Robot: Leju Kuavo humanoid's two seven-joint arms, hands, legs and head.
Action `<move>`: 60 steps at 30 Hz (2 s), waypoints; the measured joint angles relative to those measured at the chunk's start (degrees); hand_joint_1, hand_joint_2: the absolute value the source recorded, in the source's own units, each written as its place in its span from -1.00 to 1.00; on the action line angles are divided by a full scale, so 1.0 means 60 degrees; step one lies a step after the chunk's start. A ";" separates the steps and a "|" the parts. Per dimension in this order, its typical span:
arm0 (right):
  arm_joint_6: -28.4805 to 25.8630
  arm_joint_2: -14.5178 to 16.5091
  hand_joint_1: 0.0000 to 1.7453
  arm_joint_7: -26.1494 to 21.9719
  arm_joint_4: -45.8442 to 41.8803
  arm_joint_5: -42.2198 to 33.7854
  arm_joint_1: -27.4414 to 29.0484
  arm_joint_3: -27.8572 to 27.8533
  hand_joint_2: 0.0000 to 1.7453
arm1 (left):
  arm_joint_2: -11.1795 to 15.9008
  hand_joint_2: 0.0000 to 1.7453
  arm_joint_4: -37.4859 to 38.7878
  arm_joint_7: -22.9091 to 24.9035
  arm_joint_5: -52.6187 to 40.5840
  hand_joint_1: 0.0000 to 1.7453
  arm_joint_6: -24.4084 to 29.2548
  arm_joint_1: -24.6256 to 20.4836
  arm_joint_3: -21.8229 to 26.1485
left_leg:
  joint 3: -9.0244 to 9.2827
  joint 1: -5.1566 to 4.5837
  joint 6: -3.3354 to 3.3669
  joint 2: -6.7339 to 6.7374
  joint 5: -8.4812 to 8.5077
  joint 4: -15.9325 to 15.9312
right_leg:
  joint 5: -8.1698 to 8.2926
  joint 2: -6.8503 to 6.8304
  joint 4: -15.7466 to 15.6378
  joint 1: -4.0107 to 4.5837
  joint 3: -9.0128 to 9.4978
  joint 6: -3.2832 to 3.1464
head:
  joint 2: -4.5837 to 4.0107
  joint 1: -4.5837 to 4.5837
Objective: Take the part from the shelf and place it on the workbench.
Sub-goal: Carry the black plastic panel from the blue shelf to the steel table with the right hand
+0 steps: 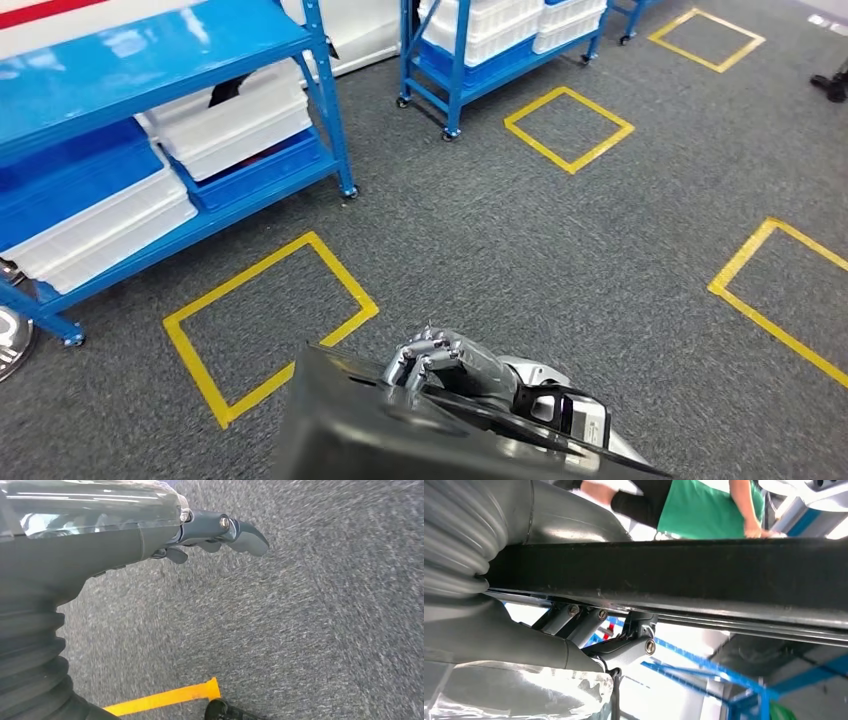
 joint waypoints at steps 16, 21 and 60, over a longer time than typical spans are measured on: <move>-0.0189 0.0076 1.00 0.0000 0.0040 0.0068 0.0045 0.0000 1.00 | 0.0080 1.00 0.0007 -0.0163 0.0002 -1.00 -0.0058 0.0004 0.0018 | -0.0373 -0.0061 0.0152 -0.1475 0.0300 0.0072 | -0.0047 0.1896 -0.0117 0.0017 0.0185 -0.0325 | 0.0000 -0.0002; -0.0269 0.0090 1.00 -0.0004 0.0004 0.0104 0.0045 -0.0004 1.00 | 0.0090 1.00 0.0004 -0.0212 0.0001 -1.00 -0.0086 -0.0038 0.0017 | -0.0058 0.0008 0.0228 -0.0979 0.0415 -0.0423 | -0.0512 0.1376 0.0698 -0.0013 -0.0238 -0.0052 | 0.0000 -0.0001; -0.0764 0.0137 1.00 0.0396 -0.0192 0.0496 -0.0705 0.0627 1.00 | 0.0087 1.00 -0.0001 -0.0509 -0.0005 -1.00 -0.0178 -0.0028 0.0550 | 0.0042 -0.0057 0.0084 -0.0052 0.0134 -0.0273 | -0.0085 0.0293 0.0132 -0.0211 0.0062 0.0243 | 0.0000 -0.0049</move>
